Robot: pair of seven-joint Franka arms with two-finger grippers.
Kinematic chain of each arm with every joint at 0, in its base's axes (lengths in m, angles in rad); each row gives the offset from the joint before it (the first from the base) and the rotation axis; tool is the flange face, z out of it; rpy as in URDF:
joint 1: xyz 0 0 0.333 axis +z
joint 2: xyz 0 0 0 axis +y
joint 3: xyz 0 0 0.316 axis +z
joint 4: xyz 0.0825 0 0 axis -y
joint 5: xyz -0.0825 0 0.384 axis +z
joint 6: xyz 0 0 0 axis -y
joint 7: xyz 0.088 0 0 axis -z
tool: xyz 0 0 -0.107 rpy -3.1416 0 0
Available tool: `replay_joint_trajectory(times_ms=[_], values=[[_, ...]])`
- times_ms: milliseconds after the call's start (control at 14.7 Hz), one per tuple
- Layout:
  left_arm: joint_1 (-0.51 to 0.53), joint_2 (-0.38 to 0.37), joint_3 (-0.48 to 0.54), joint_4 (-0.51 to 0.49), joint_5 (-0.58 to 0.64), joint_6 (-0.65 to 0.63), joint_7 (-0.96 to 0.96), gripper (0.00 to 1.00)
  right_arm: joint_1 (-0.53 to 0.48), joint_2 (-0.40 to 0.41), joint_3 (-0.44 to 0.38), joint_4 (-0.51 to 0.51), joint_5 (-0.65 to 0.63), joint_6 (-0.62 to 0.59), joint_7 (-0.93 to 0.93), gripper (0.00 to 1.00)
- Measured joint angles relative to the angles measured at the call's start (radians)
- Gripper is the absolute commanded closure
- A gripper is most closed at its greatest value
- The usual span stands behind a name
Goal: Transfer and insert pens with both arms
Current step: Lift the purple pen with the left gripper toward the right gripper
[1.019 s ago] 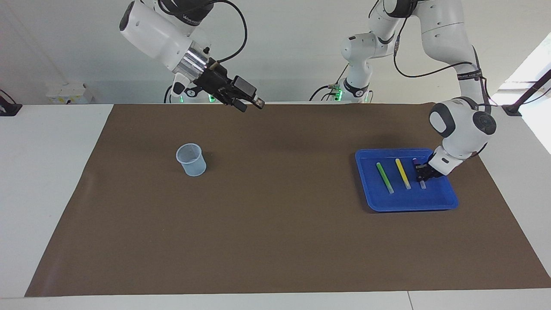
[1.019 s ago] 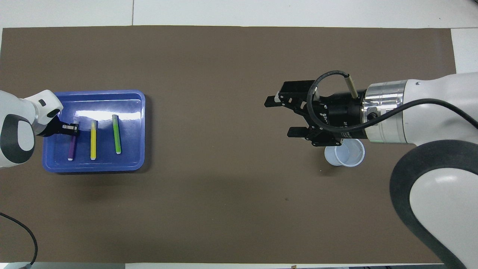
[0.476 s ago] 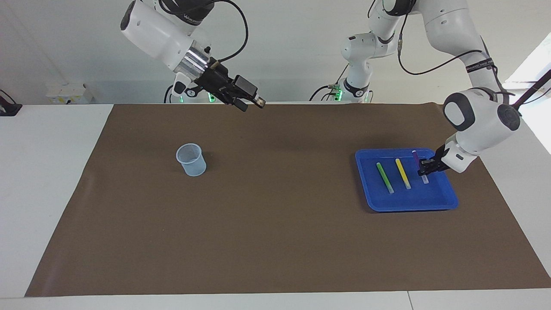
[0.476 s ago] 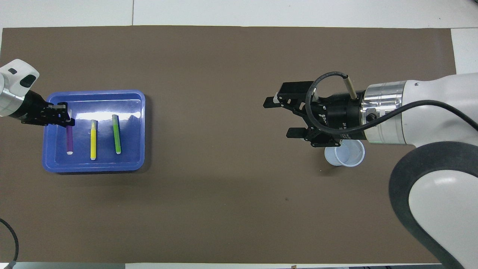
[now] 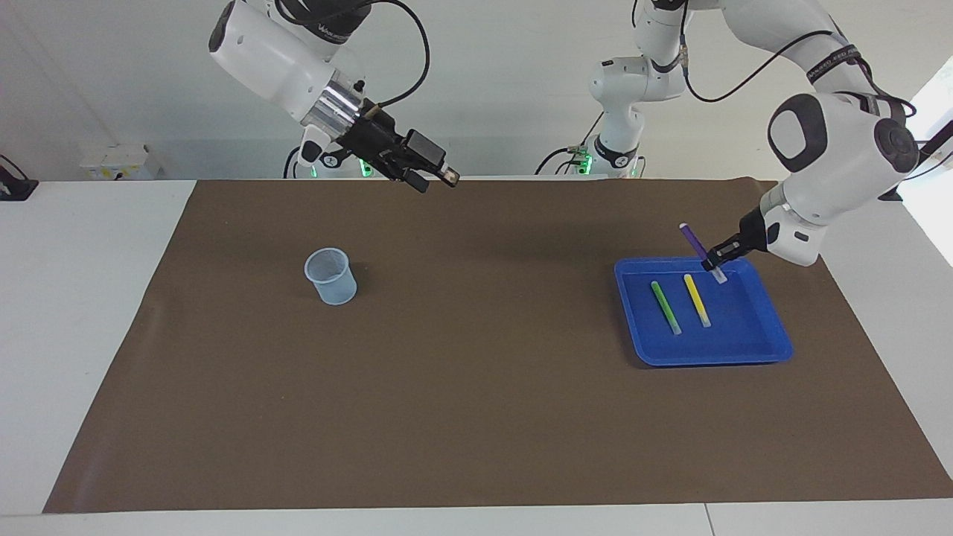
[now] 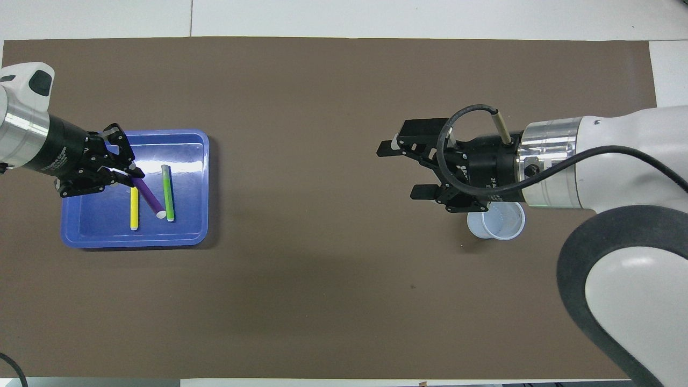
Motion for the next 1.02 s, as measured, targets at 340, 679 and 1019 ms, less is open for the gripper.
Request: replay_joint_trajectory(times_ms=[340,679,1019], values=[[-0.051,-0.039,-0.001,-0.003,-0.201,-0.013,-0.356,1.00,0.014,0.000,0.058,-0.003,0.001,0.115,0.084,0.00],[-0.106,-0.041,-0.001,-0.025,-0.363,0.020,-0.594,1.00,0.139,0.000,0.080,-0.016,0.001,0.270,0.204,0.00],[-0.149,-0.075,-0.001,-0.119,-0.464,0.087,-0.679,1.00,0.211,0.001,0.081,-0.042,-0.056,0.296,0.206,0.00]])
